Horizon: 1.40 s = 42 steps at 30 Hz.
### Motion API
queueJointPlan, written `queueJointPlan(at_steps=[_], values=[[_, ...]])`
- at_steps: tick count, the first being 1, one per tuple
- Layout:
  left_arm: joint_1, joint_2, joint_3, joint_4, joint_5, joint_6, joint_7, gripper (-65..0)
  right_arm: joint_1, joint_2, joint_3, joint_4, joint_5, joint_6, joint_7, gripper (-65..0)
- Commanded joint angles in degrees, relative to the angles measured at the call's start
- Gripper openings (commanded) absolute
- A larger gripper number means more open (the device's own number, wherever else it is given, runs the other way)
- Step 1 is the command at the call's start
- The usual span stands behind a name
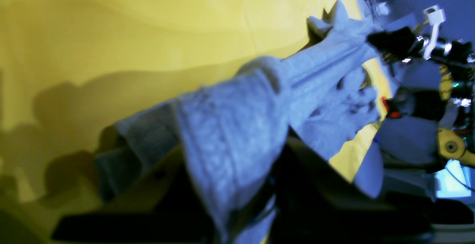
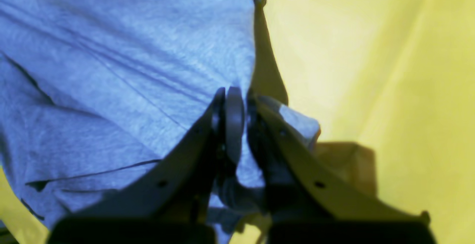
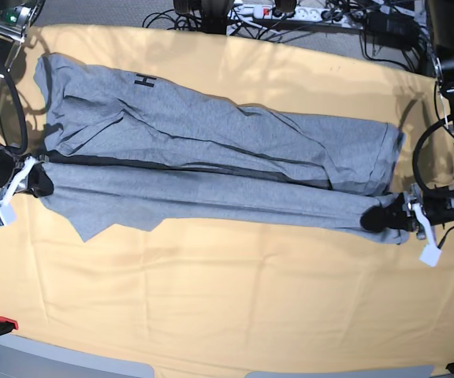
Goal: Layout the t-shirt on the table in an organized manner, then fold the t-shirt properly
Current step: 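Lift the hem with both grippers and fold it over toward the collar, then lower the folded hem and open both grippers to release it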
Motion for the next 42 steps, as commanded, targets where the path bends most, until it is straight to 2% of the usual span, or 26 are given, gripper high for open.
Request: queueJointPlan(at_steps=[1,12,21,22,25,26,27,31,34,36,38,40,42], values=[[-1.7,-1.9,-0.4,1.2,-1.4,-0.3,-1.0,-65.0,1.1,1.6,0.5,1.0,-0.5,-0.1,0.8,-65.0],[6.0,-2.9,-0.4,1.2,-1.4,-0.3,-1.0,-65.0,0.8,1.5,0.5,1.0,0.0,-0.1,0.1,-65.0],[9.3,-2.7,-0.4,1.1,-1.4,-0.1,-1.0,-64.2,0.8,1.5,0.5,1.0,-0.1,-0.1,-5.1,-65.0],[9.2,-2.6,-0.4,1.1,-1.4,-0.1,-1.0,-56.6,0.9,1.5,0.5,1.0,-0.1,-0.1,-5.4,-62.4],[9.2,-2.4,-0.4,1.1,-1.4,-0.1,-1.0,-28.1,0.9,1.6,0.6,1.0,-0.7,-0.1,-5.8,-35.7],[9.2,-2.4,-0.4,1.1,-1.4,-0.1,-1.0,-20.8,1.0,1.8,0.6,1.0,-0.4,-0.1,-5.7,-29.5],[9.2,-2.3,-0.4,1.1,-1.4,-0.1,-1.0,-15.6,1.3,1.9,0.6,1.1,0.8,-0.1,-5.6,-27.1],[9.4,-2.2,-0.5,1.1,-1.4,-0.1,-1.0,-15.4,3.1,2.7,1.6,1.4,11.0,-0.1,-5.6,-27.3],[9.4,-2.2,-0.5,1.1,-1.4,-0.1,-1.0,-15.4,4.4,2.4,1.7,1.4,16.3,-0.1,-4.0,-27.3],[9.4,-2.2,-0.5,1.1,-1.4,-0.1,-1.0,-15.4,4.6,1.2,1.6,1.4,16.0,-0.1,-0.8,-27.3],[9.4,-2.2,-0.5,1.1,-1.4,-0.1,-1.0,-15.4,4.9,-0.6,1.6,1.2,12.0,-0.1,1.8,-27.3],[9.4,-2.2,-0.5,1.1,-1.4,-0.1,-1.0,-15.4,4.9,-2.6,1.6,1.0,8.0,-0.1,3.1,-27.3],[9.4,-2.0,-0.5,1.1,-1.4,-0.1,-1.0,-15.4,5.0,-4.3,1.6,-0.4,7.1,-0.1,3.8,-27.3]])
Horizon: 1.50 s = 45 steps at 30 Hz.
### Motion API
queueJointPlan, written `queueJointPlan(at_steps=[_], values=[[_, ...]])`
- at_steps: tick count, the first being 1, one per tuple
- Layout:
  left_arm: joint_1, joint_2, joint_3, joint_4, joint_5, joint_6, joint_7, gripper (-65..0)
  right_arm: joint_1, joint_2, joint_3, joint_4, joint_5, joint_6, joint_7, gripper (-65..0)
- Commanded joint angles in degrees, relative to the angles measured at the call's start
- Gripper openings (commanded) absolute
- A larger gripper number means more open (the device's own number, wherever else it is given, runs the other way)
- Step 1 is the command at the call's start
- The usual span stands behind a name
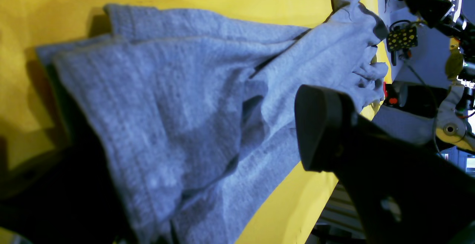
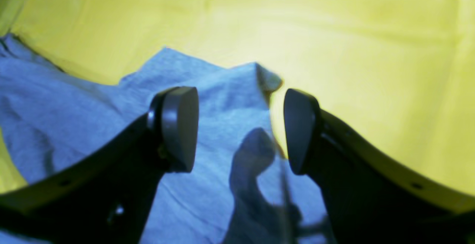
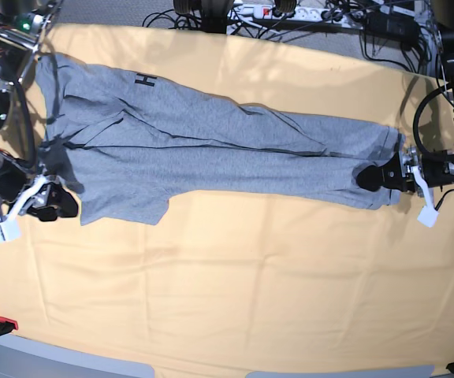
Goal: Layout the t-shirt on the table in an organized manner, then fold the t-shirt properly
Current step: 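Lower the folded hem and open both grippers to release it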
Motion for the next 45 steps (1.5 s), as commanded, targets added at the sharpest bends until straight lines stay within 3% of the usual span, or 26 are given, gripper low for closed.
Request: queueJointPlan(at_steps=[1,7,21,28,29,31,34,38,45], values=[[-1.0,-1.0,-0.4,0.7,0.1,-0.1,-0.4,-15.4,1.4,0.6,0.4,-0.2,0.5,0.1,1.7,-27.3],[-0.9,-1.1,-0.4,0.7,0.1,-0.1,-0.4,-15.4,1.7,-2.5,0.4,-7.6,-7.4,0.1,10.1,-27.2],[-1.0,-1.1,-0.4,0.7,0.1,-0.2,-0.4,-15.4,8.9,-6.3,0.0,-16.4,-7.1,0.1,9.3,-27.2],[-1.0,-1.1,-0.4,0.7,0.1,-0.2,-0.4,-15.4,9.0,-6.3,-5.7,-16.4,-9.7,0.1,9.3,-27.7],[-1.0,-1.1,-0.4,0.7,0.1,-0.2,-0.4,-15.4,9.0,-6.3,-6.3,-16.4,-11.2,0.1,10.2,-28.8],[-1.0,-1.1,-0.4,0.7,0.1,-0.2,-0.4,-15.4,9.0,-6.3,-7.0,-16.4,-14.2,0.1,12.4,-37.7],[-1.0,-1.1,-0.4,0.7,0.1,-0.3,-0.4,-15.4,9.1,-6.1,-7.0,-16.4,-15.8,0.1,13.8,-63.8],[-1.0,-1.1,-0.4,0.7,0.1,-0.3,-0.6,-15.4,10.1,-5.9,-7.0,-15.9,-14.9,0.1,10.8,-65.0],[-1.0,-1.1,-0.4,0.7,0.1,-0.3,-2.4,-15.4,5.9,-5.9,-7.0,-3.1,-4.3,0.1,-1.3,-65.0]])
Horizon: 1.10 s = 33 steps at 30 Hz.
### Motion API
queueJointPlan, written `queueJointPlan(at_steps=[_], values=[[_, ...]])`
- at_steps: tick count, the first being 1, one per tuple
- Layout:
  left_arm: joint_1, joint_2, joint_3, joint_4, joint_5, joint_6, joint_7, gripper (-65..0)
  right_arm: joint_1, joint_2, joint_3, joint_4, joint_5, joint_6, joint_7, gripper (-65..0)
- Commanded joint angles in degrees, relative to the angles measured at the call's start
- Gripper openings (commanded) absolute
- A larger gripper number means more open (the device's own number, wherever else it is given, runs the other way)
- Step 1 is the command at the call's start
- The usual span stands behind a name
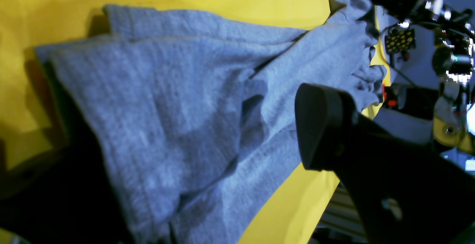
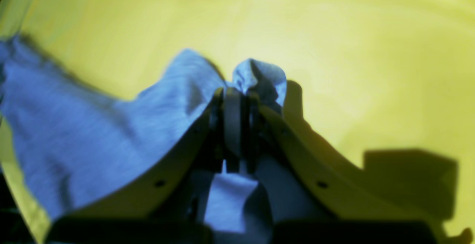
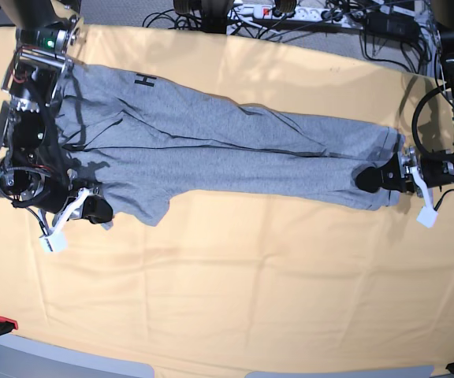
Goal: Layout the t-shirt on the table in an organized manner, then fold the t-shirt properly
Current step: 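Lower the folded hem and open both grippers to release it, then move the right gripper to the folded strip's end and grasp it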
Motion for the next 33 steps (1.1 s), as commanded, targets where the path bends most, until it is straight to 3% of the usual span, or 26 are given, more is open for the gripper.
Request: queueJointPlan(at_steps=[1,13,17,25,27,33], values=[[-1.1,-1.2,-0.4,0.7,-0.1,-0.3,-0.9,-15.4,-0.4,0.9,0.2,3.8,2.5,0.3,0.1,-65.0],[-1.1,-1.2,-0.4,0.7,-0.1,-0.3,-2.4,-15.4,-21.5,0.9,0.2,33.7,8.1,0.3,-4.9,-65.0],[-1.1,-1.2,-0.4,0.7,-0.1,-0.3,-2.4,-15.4,-27.1,0.9,0.2,39.6,8.1,0.3,-5.7,-65.0],[-2.0,-1.3,-0.7,0.7,-0.1,-0.3,-2.3,-15.4,-32.5,2.4,0.2,46.0,8.1,0.3,-13.0,-65.0],[-2.8,-1.3,-1.9,0.7,-0.1,-0.3,-2.1,-15.4,-33.5,3.7,0.2,46.0,7.7,0.3,-13.0,-65.0],[-5.5,-1.9,-7.4,0.7,-0.1,-0.3,-0.9,-15.4,-35.9,6.0,0.2,45.9,-1.2,0.3,-11.8,-65.0]])
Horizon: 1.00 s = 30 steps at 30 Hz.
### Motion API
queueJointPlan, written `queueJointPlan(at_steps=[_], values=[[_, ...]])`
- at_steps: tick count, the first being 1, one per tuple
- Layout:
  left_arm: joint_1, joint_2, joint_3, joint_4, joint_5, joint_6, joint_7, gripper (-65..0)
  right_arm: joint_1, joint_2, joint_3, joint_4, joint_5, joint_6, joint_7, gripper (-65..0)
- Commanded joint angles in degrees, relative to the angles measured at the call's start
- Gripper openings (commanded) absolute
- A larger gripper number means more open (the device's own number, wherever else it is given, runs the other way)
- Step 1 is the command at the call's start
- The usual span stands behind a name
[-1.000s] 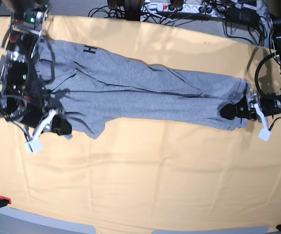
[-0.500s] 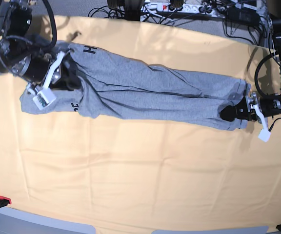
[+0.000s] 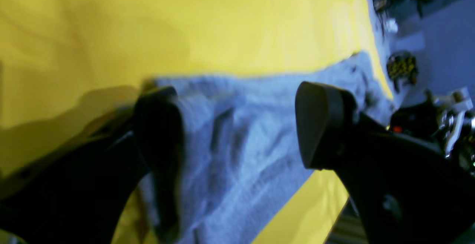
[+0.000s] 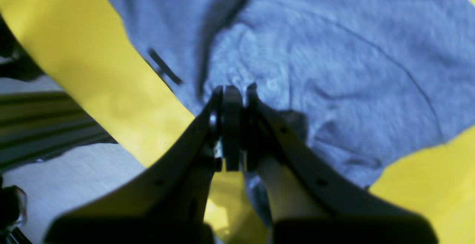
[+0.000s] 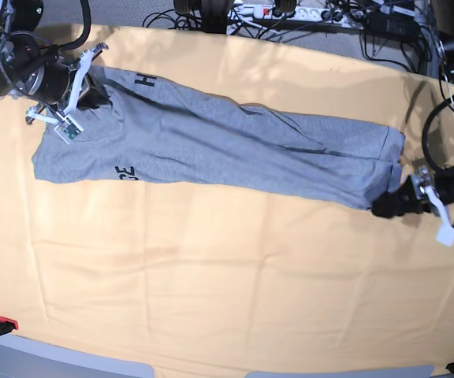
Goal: Layout the t-shirt on the table in an organized manner, then fold the t-shirt properly
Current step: 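Move the right gripper to the folded strip's end and grasp it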
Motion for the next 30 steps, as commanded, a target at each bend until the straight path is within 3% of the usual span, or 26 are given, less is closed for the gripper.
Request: queueJointPlan(at_steps=[1,7,10,14,16,20,23,25,27,30], values=[[-2.0,-1.6,-1.4,0.7,-1.4,-0.3,0.2,-15.4,-0.2,1.3,0.3,0.9,-0.5,0.3,1.2,-65.0],[-3.3,-2.4,-5.7,0.7,-1.4,-0.3,1.6,-15.4,-0.2,1.9,0.3,0.9,-1.6,0.3,2.5,-65.0],[-3.3,-2.6,-8.3,0.7,-1.4,-0.3,1.6,-15.4,0.3,1.9,0.3,0.9,-5.5,0.3,3.5,-63.1],[-3.3,-3.7,-12.3,0.7,-1.4,-0.3,1.6,-15.4,0.3,2.3,2.0,0.9,-8.6,0.3,6.5,-36.7],[-3.3,-4.7,-14.4,0.7,-1.4,-0.3,1.6,-15.4,0.2,2.4,4.3,1.8,-8.1,0.3,6.2,-35.2],[-3.2,-7.1,-17.7,0.7,-1.4,-0.3,1.6,-15.4,0.2,2.3,11.0,5.6,-8.0,-1.5,6.3,-35.2],[-2.4,-8.6,-18.3,0.7,-1.4,-0.3,1.6,-15.4,0.2,2.3,16.6,7.6,-0.8,-3.8,7.6,-36.4],[-1.5,-9.1,-18.3,0.7,-1.4,-0.3,1.6,-15.4,0.2,2.1,18.8,7.5,7.0,-3.5,8.6,-45.5],[-0.5,-9.1,-18.3,0.7,-1.4,-0.3,1.6,-15.4,0.2,1.6,18.9,7.0,12.7,-0.5,8.6,-63.1],[1.6,-8.9,-18.3,0.7,-1.4,-0.3,1.6,-15.4,0.2,-0.8,16.6,4.5,15.6,0.3,9.0,-65.0]])
